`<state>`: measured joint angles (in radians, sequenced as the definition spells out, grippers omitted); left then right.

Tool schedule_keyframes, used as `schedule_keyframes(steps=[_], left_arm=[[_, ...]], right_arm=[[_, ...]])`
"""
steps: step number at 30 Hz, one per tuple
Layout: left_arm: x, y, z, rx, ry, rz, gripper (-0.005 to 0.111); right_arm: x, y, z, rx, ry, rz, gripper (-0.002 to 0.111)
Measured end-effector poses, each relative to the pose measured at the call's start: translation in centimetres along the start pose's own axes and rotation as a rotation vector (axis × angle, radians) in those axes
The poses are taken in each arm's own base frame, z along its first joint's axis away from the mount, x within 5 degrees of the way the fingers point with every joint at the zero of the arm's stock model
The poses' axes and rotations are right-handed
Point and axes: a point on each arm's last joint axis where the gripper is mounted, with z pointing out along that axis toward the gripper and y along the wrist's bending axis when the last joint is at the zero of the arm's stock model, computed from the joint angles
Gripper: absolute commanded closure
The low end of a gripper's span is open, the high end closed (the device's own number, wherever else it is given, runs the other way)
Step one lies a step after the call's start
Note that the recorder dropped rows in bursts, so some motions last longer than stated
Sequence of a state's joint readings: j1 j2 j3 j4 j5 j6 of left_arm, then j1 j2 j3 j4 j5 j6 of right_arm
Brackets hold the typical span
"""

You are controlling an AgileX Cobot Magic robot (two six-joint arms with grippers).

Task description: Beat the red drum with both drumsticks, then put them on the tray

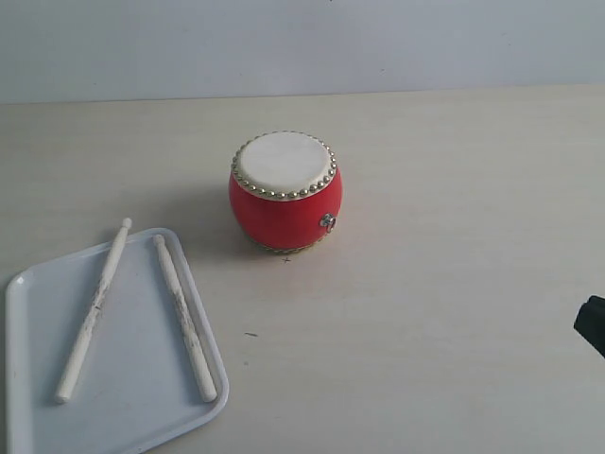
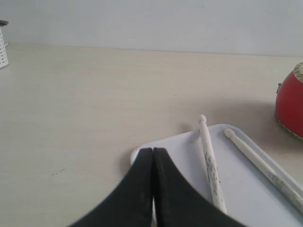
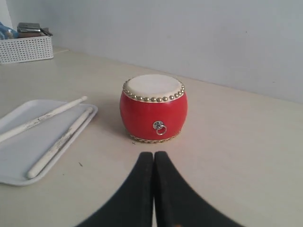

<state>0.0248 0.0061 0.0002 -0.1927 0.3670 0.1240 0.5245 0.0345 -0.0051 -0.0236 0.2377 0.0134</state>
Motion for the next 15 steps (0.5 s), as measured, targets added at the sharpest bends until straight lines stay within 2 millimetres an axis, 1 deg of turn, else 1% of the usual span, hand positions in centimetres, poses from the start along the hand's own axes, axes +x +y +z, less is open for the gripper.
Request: schedule_keyframes(steps=[4, 7, 15], left_arm=[[0.0, 0.0, 0.0, 0.0, 0.0, 0.0, 0.107], [0.0, 0.0, 0.0, 0.0, 0.0, 0.0, 0.107], [0.0, 0.0, 0.0, 0.0, 0.0, 0.0, 0.107]], right_arm=[[0.2, 0.0, -0.1, 0.002, 0.014, 0.002, 0.108], [0.1, -0.2, -0.2, 0.04, -0.003, 0.016, 0.108], [0.2, -1.5, -0.4, 0.271, 0.004, 0.064, 0.108]])
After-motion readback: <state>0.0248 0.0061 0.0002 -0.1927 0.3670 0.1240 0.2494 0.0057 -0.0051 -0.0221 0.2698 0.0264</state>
